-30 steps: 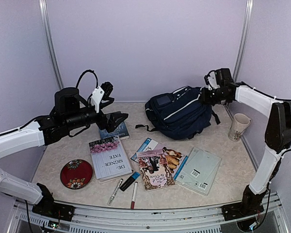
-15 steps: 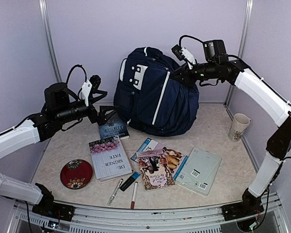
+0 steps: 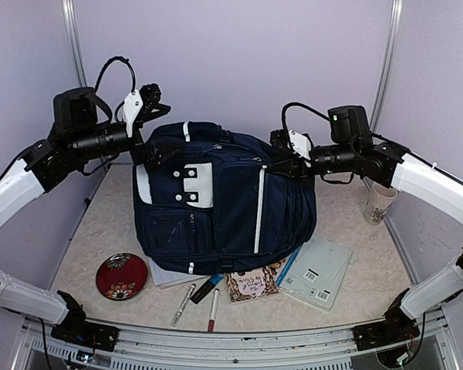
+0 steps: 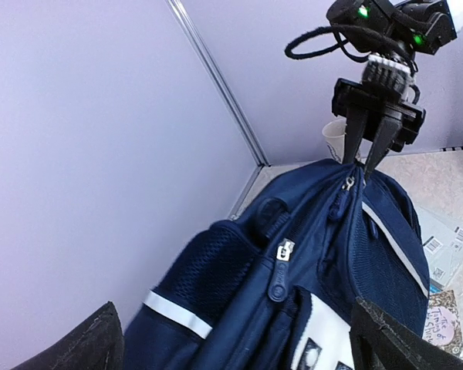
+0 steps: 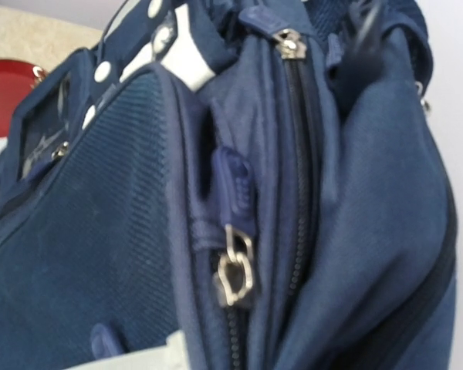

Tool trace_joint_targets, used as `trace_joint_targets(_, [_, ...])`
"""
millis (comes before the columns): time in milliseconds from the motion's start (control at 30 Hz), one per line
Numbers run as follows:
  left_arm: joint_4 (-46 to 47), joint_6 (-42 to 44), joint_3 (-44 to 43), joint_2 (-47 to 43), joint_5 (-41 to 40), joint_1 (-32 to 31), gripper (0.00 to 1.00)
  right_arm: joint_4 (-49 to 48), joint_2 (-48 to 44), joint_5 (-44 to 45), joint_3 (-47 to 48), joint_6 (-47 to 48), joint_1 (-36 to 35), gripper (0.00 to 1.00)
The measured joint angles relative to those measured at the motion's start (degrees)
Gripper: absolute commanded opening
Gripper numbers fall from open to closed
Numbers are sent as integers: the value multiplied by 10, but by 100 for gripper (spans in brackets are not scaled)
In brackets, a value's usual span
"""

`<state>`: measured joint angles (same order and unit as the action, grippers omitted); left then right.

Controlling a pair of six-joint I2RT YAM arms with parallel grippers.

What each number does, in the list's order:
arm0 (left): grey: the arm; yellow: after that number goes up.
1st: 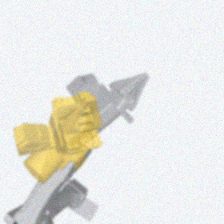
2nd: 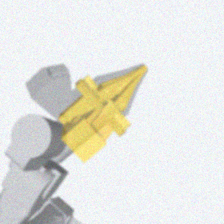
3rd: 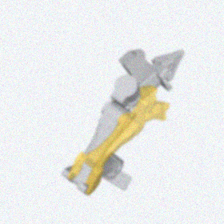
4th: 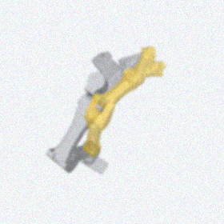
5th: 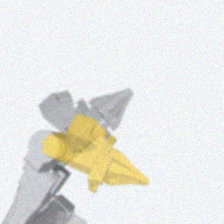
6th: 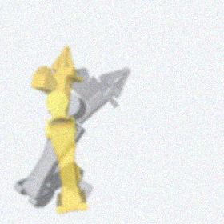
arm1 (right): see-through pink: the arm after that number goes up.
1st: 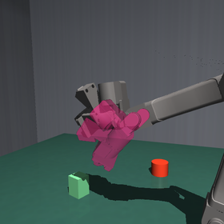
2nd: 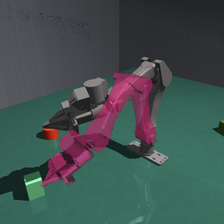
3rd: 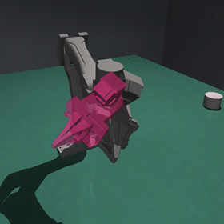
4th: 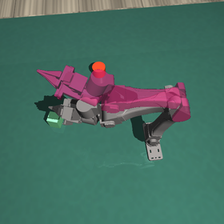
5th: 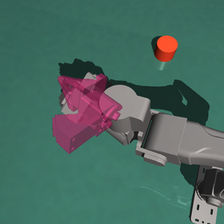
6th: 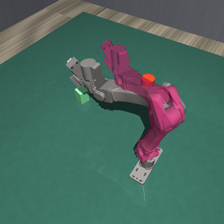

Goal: Pack the student bag
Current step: Pass from the right arm to the left

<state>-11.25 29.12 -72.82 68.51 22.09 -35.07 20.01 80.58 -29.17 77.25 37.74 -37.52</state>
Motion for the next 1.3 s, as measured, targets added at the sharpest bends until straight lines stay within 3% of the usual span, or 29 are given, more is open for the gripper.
trace_joint_targets(267, [-165, 65, -255, 156, -14, 5, 99, -38, -11, -3, -16, 87, -13, 0])
trace_joint_targets(433, [-248, 108, -278, 218, 19, 19, 95, -50, -14, -4, -26, 103, -14, 0])
trace_joint_targets(500, [-253, 117, -268, 218, 30, 19, 70, -52, -15, -4, -35, 107, -14, 0])
trace_joint_targets(600, [-255, 126, -256, 213, 38, 18, 3, -66, -15, -2, -41, 108, -14, 0])
trace_joint_targets(767, [-236, 126, -215, 192, 38, 19, 0, -102, -21, 9, -63, 98, -14, 2])
trace_joint_targets(933, [-174, 81, -147, 125, 4, 14, 0, -195, -35, 39, -106, 51, -19, 64])
trace_joint_targets(1100, [-118, -1, -100, 57, -72, 14, 0, -289, -57, 57, -97, -38, -20, 98])
trace_joint_targets(1300, [29, -80, 21, -44, -88, 16, 0, -301, -66, 4, -23, -169, 7, 100])
